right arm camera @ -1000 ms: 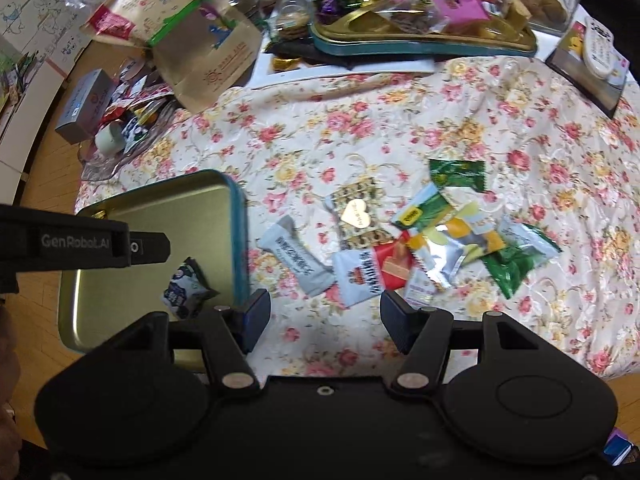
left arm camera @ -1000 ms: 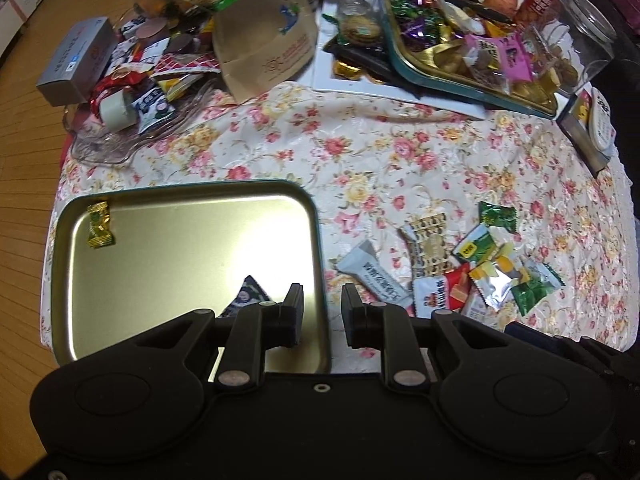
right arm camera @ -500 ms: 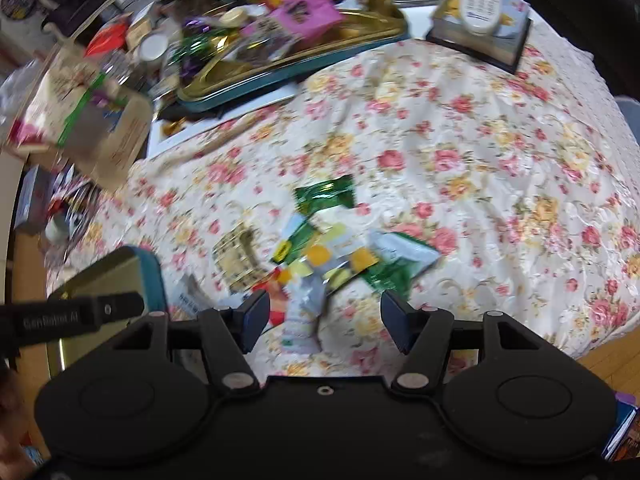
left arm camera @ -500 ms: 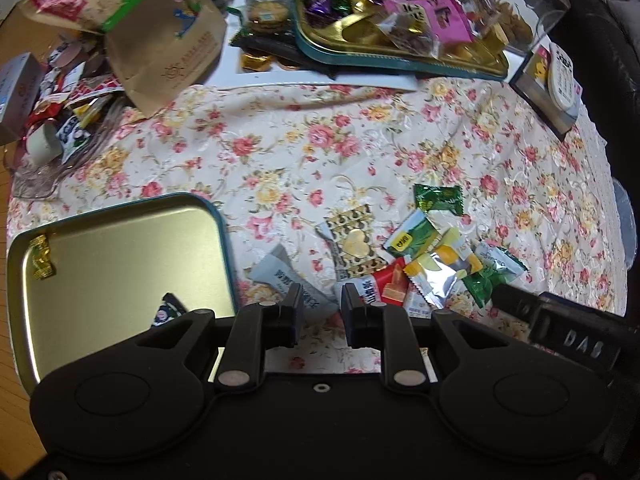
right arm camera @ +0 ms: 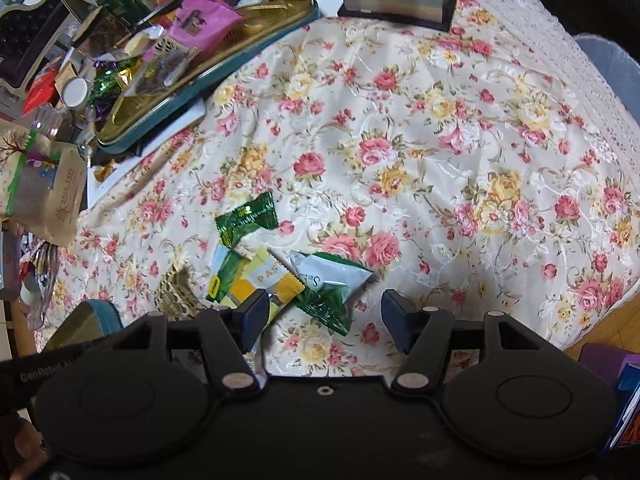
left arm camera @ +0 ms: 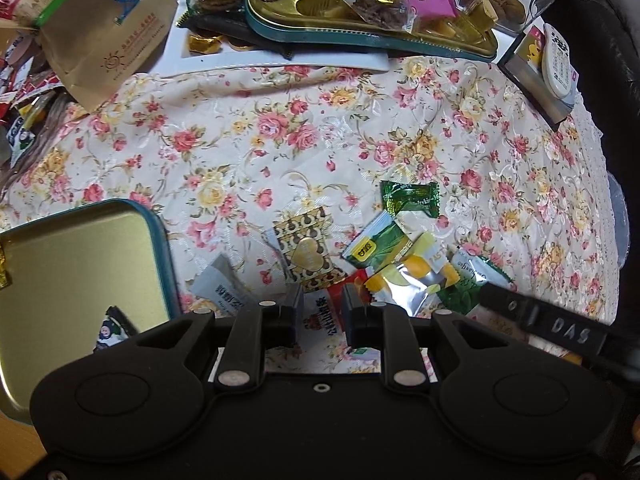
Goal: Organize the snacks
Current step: 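Grasp the green-and-white snack bag with the right tool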
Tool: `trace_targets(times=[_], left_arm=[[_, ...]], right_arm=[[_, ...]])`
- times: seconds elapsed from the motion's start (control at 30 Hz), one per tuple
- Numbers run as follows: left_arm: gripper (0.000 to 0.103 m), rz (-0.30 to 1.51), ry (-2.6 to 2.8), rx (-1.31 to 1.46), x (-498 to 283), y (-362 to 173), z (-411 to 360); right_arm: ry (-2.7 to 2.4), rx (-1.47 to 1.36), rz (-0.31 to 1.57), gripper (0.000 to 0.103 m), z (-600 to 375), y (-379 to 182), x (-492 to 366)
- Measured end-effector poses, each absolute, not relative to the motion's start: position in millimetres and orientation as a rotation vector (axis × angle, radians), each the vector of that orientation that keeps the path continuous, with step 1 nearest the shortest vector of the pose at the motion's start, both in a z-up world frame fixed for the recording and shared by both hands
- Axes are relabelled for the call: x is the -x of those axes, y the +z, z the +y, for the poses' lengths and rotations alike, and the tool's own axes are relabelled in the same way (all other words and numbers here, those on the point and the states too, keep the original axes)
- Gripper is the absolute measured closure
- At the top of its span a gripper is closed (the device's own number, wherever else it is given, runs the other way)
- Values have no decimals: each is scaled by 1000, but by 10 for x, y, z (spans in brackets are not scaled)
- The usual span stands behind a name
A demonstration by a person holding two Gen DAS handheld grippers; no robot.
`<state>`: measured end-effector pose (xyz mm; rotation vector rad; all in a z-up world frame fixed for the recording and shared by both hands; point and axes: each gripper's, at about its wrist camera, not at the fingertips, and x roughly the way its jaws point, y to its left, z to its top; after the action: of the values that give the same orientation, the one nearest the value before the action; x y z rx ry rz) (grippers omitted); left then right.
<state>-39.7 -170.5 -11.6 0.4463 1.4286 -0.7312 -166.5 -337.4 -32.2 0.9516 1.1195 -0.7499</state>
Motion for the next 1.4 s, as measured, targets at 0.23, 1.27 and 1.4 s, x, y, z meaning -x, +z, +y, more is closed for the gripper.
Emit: trace_targets(times=[0.23,1.27,1.4], left_arm=[[73,1459,-745,-434,360,-234,-1819],[74,1473,-713,-365,85,-322,-1722],[74,1478,-713,-351,57,-319,-1701]], right_arm=[[-702,-985,1188,38,-3338,-570,1582],[-1093,-1308,908,37,-4121,-868,1924],[-1108,-1257,904,35,-4077,-870,1828]])
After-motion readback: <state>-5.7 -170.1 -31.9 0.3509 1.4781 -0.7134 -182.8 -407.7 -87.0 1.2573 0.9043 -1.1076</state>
